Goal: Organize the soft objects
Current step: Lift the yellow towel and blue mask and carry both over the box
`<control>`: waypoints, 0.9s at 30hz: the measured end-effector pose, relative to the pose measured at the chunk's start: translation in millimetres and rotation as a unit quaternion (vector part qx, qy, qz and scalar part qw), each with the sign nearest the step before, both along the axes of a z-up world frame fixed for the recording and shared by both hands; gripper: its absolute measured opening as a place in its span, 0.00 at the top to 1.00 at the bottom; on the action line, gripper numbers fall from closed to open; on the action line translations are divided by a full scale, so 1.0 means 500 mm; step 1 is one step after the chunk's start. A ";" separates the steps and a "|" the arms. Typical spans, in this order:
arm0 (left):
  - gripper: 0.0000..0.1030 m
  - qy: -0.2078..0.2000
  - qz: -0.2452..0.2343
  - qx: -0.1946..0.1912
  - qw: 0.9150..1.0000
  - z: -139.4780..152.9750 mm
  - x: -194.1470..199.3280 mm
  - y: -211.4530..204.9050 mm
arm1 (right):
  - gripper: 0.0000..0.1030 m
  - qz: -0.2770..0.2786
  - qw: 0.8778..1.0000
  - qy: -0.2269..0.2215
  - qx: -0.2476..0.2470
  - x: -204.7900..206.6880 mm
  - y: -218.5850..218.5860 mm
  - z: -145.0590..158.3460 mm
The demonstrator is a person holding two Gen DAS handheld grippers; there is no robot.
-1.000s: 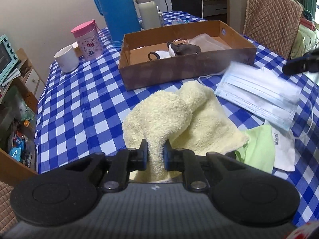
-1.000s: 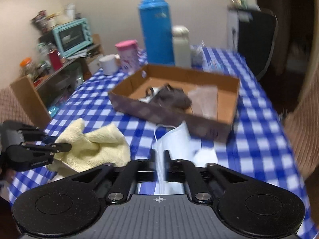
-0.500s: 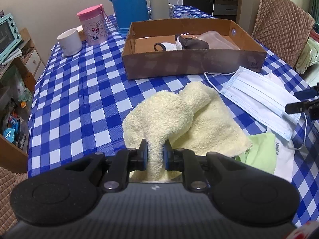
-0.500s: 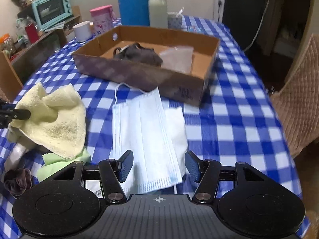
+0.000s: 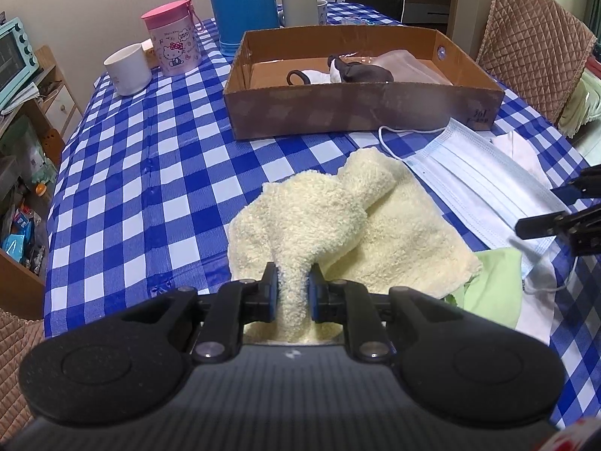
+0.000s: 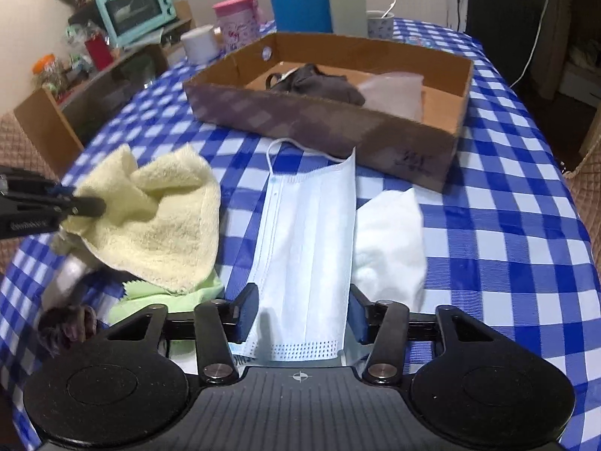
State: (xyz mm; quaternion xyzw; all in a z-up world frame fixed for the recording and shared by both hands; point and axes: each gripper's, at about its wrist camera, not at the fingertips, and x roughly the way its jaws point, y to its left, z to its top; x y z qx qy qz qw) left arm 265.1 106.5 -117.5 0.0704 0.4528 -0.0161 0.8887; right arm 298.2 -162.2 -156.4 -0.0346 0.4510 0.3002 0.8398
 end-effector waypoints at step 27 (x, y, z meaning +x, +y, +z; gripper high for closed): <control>0.86 -0.086 -0.020 -0.019 0.996 0.142 -0.017 -0.017 | 1.00 0.042 0.982 -0.183 -0.017 -0.045 -0.012 0.182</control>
